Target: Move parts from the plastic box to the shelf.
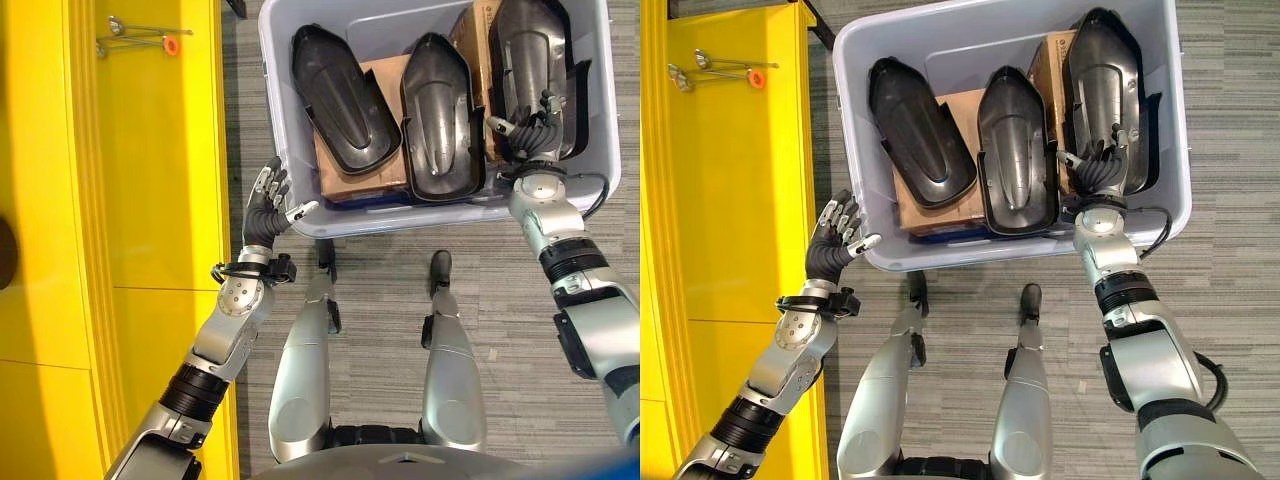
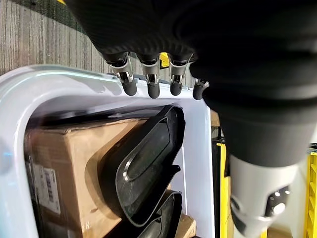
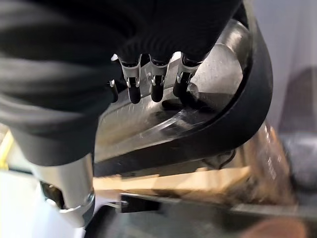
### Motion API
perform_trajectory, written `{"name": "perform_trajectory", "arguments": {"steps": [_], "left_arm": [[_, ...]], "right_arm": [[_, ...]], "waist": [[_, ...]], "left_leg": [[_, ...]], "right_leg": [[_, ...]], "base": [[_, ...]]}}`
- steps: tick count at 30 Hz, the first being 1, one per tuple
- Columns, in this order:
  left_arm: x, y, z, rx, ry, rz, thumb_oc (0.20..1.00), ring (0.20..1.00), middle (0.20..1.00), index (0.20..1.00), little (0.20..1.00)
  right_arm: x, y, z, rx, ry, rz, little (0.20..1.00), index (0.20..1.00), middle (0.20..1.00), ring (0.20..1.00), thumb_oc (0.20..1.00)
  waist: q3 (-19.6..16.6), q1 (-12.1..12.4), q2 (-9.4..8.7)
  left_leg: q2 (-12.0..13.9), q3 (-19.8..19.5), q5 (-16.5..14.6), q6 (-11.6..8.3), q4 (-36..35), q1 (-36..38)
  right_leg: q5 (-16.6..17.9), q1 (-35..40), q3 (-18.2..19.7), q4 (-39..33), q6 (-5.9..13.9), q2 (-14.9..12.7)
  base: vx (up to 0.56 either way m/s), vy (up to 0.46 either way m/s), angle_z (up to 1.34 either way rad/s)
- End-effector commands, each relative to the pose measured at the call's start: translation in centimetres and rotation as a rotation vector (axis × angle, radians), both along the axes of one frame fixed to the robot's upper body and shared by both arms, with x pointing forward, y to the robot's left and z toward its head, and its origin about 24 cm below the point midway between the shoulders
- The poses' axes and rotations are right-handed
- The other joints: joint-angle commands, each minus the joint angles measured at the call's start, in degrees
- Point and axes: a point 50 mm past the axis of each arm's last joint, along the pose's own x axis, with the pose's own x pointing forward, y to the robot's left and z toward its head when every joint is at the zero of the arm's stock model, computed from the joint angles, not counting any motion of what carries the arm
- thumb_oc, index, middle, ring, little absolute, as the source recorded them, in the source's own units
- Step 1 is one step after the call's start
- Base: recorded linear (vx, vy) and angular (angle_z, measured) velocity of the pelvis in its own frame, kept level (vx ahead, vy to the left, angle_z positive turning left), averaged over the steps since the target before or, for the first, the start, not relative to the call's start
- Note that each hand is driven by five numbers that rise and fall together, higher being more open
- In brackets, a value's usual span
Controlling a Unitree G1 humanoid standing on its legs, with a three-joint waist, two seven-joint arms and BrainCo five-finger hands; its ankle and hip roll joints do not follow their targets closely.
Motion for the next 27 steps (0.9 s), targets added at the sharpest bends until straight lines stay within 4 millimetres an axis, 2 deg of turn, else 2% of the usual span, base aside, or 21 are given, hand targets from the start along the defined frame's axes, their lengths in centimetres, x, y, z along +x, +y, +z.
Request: {"name": "perform_trajectory", "arguments": {"steps": [1,6,8,11,14,18,20,21,22,23,25,26,27], "left_arm": [[-0.7,-1.4,2.3,-0.044,-0.112,-0.064,1.000,1.000,1.000,1.000,1.000],[-0.7,-1.3,2.1,-0.049,-0.101,-0.054,1.000,1.000,1.000,1.000,1.000],[-0.7,-1.1,2.1,-0.050,-0.099,-0.046,1.000,1.000,1.000,1.000,1.000],[-0.7,-1.0,1.9,-0.054,-0.089,-0.035,1.000,1.000,1.000,1.000,1.000],[-0.7,-1.0,1.7,-0.057,-0.077,-0.027,1.000,1.000,1.000,1.000,1.000],[-0.7,-0.9,1.7,-0.059,-0.076,-0.021,1.000,1.000,1.000,1.000,1.000],[-0.6,-0.7,1.9,-0.061,-0.086,-0.007,1.000,1.000,1.000,1.000,1.000],[-0.6,-0.7,1.9,-0.061,-0.086,-0.007,1.000,1.000,1.000,1.000,1.000],[-0.6,-0.6,1.9,-0.065,-0.087,0.009,1.000,1.000,1.000,1.000,1.000],[-0.6,-0.6,1.9,-0.065,-0.086,0.009,1.000,1.000,1.000,1.000,1.000],[-0.6,-0.5,2.1,-0.075,-0.095,0.029,1.000,1.000,1.000,1.000,1.000],[-0.6,-0.5,2.1,-0.075,-0.095,0.029,1.000,1.000,1.000,1.000,1.000],[-0.6,-0.4,2.2,-0.076,-0.101,0.045,1.000,1.000,1.000,1.000,1.000]], "right_arm": [[0.1,2.9,-1.2,0.095,0.014,0.135,1.000,1.000,1.000,1.000,1.000],[-0.4,5.8,-2.2,0.154,0.008,0.254,1.000,1.000,1.000,1.000,1.000],[-0.5,6.3,-2.3,0.160,0.004,0.274,1.000,1.000,1.000,1.000,1.000],[-1.3,7.9,-3.2,0.242,-0.002,0.340,1.000,1.000,1.000,1.000,1.000],[-2.0,8.9,-4.0,0.272,0.004,0.377,1.000,1.000,1.000,1.000,1.000],[-2.6,9.4,-4.0,0.288,-0.017,0.405,1.000,1.000,1.000,1.000,1.000],[-3.2,9.1,-2.8,0.225,-0.078,0.401,1.000,1.000,1.000,1.000,1.000],[-3.2,9.1,-2.8,0.225,-0.078,0.401,1.000,1.000,1.000,1.000,1.000],[-3.8,8.4,-1.6,0.194,-0.147,0.379,1.000,1.000,1.000,1.000,1.000],[-3.9,8.4,-1.6,0.193,-0.147,0.378,1.000,1.000,1.000,1.000,1.000],[-5.0,8.0,0.1,0.211,-0.265,0.358,1.000,1.000,1.000,1.000,1.000],[-5.0,8.0,0.1,0.211,-0.265,0.357,1.000,1.000,1.000,1.000,1.000],[-6.0,7.7,1.4,0.210,-0.352,0.341,1.000,1.000,1.000,1.000,1.000]], "waist": [[-1.3,1.3,-0.15],[-1.3,1.0,-0.73],[-1.3,1.0,-0.86],[-1.3,0.9,-1.23],[-1.3,0.7,-1.51],[-1.3,0.5,-1.79],[-1.3,0.3,-2.14],[-1.3,0.3,-2.13],[-1.3,-0.1,-2.41],[-1.3,-0.1,-2.40],[-1.3,-0.7,-2.70],[-1.3,-0.7,-2.71],[-1.3,-1.1,-2.94]], "left_leg": [[3.7,0.2,-4.8,-3.57,7.5,-2.1],[3.8,0.0,-4.8,-3.56,7.6,-2.4],[3.8,-0.1,-4.7,-3.57,7.5,-2.4],[3.8,-0.1,-4.8,-3.58,7.4,-2.3],[3.8,-0.1,-4.8,-3.49,7.5,-2.2],[3.7,-0.2,-5.0,-3.40,7.7,-2.2],[3.8,-0.3,-5.0,-3.37,7.7,-2.2],[3.8,-0.3,-5.0,-3.37,7.7,-2.2],[3.8,-0.3,-5.1,-3.30,7.9,-2.4],[3.8,-0.3,-5.1,-3.30,7.9,-2.4],[3.8,-0.3,-5.2,-3.21,7.9,-2.2],[3.7,-0.3,-5.2,-3.20,7.9,-2.2],[3.7,-0.1,-5.3,-3.16,7.9,-2.1]], "right_leg": [[-8.1,-6.4,-1.0,12.2,-1.57,-4.6],[-8.0,-6.4,-1.2,12.2,-1.71,-4.4],[-8.0,-6.4,-1.3,12.0,-1.69,-4.5],[-7.8,-6.0,-1.4,11.8,-1.72,-4.5],[-7.8,-5.8,-1.4,11.7,-1.73,-4.6],[-7.7,-5.5,-1.6,11.6,-1.75,-4.6],[-7.7,-5.4,-1.6,11.6,-1.70,-4.7],[-7.7,-5.4,-1.6,11.6,-1.70,-4.7],[-7.7,-5.5,-1.6,11.7,-1.65,-4.8],[-7.7,-5.5,-1.6,11.7,-1.65,-4.8],[-7.7,-5.3,-1.6,11.6,-1.60,-4.8],[-7.7,-5.3,-1.6,11.6,-1.60,-4.8],[-7.7,-5.1,-1.5,11.5,-1.54,-4.7]], "base": [[0.01,-0.010,-0.03],[0.00,-0.005,-0.02],[0.00,0.000,0.00],[0.00,0.000,0.00],[0.00,0.000,0.00],[0.00,0.000,0.00],[0.00,0.000,0.00],[0.00,0.000,0.00],[0.00,0.000,0.00],[0.01,0.004,0.04],[0.01,0.013,0.04],[0.01,0.017,0.03],[0.00,0.000,0.00]]}}
